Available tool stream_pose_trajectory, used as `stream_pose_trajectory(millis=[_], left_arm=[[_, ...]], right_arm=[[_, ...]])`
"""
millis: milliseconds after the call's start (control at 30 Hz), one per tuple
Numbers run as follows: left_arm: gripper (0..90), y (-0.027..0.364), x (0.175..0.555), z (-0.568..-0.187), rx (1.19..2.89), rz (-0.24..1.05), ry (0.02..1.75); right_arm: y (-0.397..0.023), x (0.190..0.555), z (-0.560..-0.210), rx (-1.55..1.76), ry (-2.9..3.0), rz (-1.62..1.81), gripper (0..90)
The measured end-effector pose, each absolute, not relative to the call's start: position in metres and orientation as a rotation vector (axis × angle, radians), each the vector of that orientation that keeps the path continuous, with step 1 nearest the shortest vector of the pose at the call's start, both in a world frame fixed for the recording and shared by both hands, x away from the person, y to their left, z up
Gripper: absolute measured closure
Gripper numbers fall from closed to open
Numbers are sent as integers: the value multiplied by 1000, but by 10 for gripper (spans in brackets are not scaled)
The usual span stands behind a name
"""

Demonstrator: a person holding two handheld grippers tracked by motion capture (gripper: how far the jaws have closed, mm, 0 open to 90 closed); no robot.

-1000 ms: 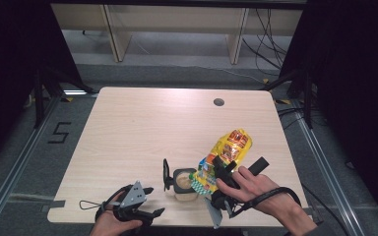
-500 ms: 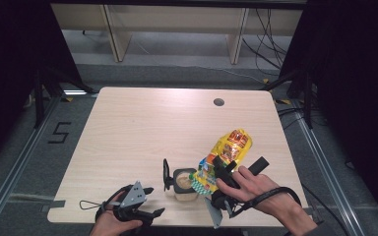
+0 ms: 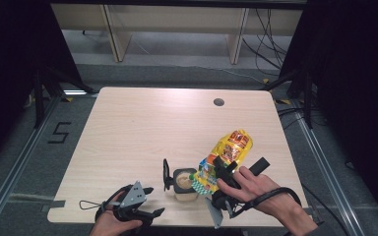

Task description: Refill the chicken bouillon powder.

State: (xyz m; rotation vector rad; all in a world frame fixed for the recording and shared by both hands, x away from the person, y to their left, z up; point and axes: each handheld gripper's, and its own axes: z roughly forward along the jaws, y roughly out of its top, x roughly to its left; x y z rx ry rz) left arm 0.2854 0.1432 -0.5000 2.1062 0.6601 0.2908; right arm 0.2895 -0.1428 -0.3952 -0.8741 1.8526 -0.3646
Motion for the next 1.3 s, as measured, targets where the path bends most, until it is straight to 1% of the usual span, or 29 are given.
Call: stream_pose_trajectory(millis=[333, 367, 467, 600, 800, 900, 1000, 1033, 1100, 1167, 1200, 1233, 1267, 1300], left_arm=[[246, 143, 285, -500, 2100, 289, 665], [246, 144, 286, -500, 2123, 303, 654], [246, 144, 286, -499, 2121, 274, 655], [246, 144, 286, -500, 2110, 294, 660], [246, 145, 287, -499, 2129, 303, 650], [246, 146, 287, -499, 2148, 297, 645], [246, 145, 288, -500, 2128, 305, 634], [246, 144, 286, -501, 2115, 286, 666], [246, 147, 289, -498, 2161, 304, 616], [246, 145, 287, -499, 2132, 282, 659], [246, 145, 288, -499, 2133, 303, 629], [246, 145, 288, -500, 2126, 303, 634], [246, 145, 289, -500, 2141, 316, 629], [246, 144, 287, -501, 2127, 301, 664]], right_arm=[[-147, 290, -397, -834, 1878, -320, 627], [-148, 290, -397, -830, 1874, -307, 627], [-149, 290, -396, -816, 1891, -281, 628], [-152, 291, -397, -786, 1905, -262, 629], [-158, 298, -396, -727, 1955, -122, 634], [-163, 298, -400, -687, 1968, -77, 669], [-166, 297, -403, -688, 1994, -65, 708], [-167, 297, -405, -682, 1995, -55, 718], [-168, 297, -408, -679, 2019, -62, 743], [-171, 300, -412, -662, 2042, -35, 754], [-173, 300, -415, -631, 2055, -15, 756], [-173, 303, -413, -657, 2052, -17, 760], [-176, 304, -416, -605, 2075, 8, 765], [-177, 307, -417, -612, 2076, 37, 769]])
